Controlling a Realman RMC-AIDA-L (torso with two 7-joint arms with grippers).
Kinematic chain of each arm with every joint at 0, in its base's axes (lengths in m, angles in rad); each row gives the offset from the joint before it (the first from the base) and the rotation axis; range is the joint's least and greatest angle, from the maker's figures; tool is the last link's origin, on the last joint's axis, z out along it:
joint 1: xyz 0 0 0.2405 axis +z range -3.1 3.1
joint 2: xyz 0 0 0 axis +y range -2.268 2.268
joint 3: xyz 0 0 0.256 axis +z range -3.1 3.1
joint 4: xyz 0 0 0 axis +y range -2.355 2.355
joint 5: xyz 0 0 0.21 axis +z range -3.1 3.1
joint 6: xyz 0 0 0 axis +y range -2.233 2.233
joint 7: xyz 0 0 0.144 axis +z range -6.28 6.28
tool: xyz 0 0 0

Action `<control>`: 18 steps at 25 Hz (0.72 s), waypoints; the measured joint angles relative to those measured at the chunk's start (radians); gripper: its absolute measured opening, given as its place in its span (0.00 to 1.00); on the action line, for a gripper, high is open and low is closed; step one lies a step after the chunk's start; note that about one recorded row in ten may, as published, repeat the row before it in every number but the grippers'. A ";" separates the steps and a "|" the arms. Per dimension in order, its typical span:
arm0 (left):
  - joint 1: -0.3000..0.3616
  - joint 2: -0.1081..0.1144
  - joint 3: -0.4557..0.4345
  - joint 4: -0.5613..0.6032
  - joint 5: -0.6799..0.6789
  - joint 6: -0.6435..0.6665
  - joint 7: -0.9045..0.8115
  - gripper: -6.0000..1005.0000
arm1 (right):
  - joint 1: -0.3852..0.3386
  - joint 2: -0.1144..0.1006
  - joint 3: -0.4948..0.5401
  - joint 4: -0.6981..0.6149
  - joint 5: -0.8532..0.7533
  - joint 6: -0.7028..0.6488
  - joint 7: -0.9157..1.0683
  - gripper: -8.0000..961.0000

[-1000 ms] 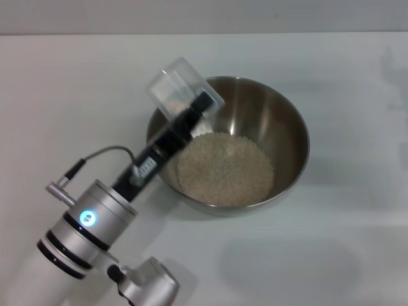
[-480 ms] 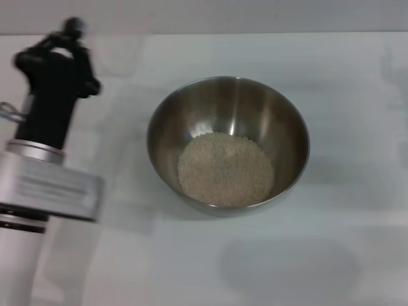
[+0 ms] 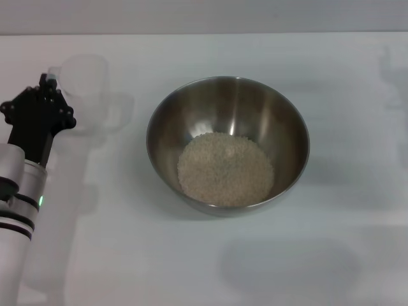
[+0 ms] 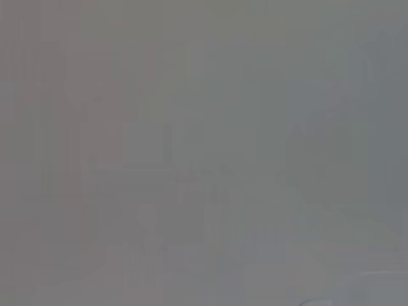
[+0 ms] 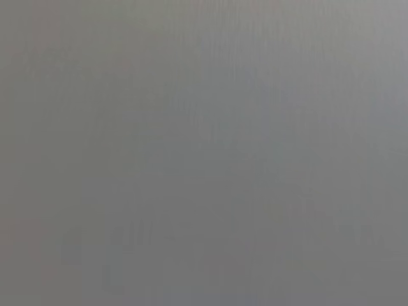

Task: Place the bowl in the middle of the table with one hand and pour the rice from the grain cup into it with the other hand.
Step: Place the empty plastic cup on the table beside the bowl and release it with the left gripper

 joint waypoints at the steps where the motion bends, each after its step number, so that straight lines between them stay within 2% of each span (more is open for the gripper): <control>1: 0.000 0.000 0.000 0.000 0.000 0.000 0.000 0.05 | 0.000 0.000 0.000 0.000 0.000 0.000 0.000 0.51; 10: -0.013 -0.002 -0.013 0.021 -0.002 -0.124 -0.050 0.05 | 0.004 0.002 -0.003 0.001 -0.001 0.001 0.000 0.51; 18: -0.022 0.001 -0.017 0.023 -0.003 -0.178 -0.052 0.05 | 0.003 0.004 -0.002 0.003 -0.001 -0.002 0.000 0.51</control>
